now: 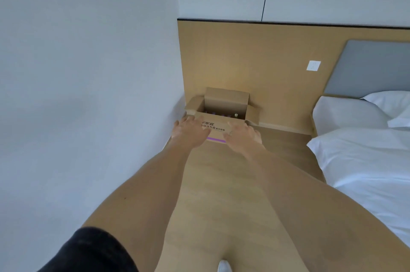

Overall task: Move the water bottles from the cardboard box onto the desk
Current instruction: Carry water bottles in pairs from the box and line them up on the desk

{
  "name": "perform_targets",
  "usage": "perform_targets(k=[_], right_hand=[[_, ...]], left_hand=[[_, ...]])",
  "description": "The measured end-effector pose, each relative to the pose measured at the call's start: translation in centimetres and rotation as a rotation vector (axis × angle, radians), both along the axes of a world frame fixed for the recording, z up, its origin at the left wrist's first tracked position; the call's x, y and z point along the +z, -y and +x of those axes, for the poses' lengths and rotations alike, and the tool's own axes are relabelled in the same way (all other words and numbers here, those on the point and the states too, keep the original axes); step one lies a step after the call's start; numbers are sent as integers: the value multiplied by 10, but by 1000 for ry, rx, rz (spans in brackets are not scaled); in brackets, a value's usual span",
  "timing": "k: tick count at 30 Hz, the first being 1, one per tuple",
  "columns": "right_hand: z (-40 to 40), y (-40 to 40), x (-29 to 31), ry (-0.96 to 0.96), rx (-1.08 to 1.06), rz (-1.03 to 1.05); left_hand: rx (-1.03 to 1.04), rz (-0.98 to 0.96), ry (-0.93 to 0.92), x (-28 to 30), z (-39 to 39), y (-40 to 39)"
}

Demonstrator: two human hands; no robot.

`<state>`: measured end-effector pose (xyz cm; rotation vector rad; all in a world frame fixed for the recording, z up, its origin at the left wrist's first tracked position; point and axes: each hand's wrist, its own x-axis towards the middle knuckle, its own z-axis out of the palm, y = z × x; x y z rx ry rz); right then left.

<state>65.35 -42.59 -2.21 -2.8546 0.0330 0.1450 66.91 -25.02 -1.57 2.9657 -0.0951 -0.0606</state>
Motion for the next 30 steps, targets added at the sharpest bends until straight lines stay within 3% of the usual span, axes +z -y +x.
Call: perform_targets(k=[7, 14, 24, 30], right_hand=[[176, 7, 10, -26, 49, -35], [299, 11, -12, -86, 63, -75], [494, 47, -54, -87, -80, -17], [611, 46, -60, -129, -182, -14]], left_hand=[[58, -17, -19, 7, 164, 6], [86, -73, -69, -19, 294, 9], [-92, -93, -85, -73, 528, 18], [-225, -30, -169, -76, 667, 29]])
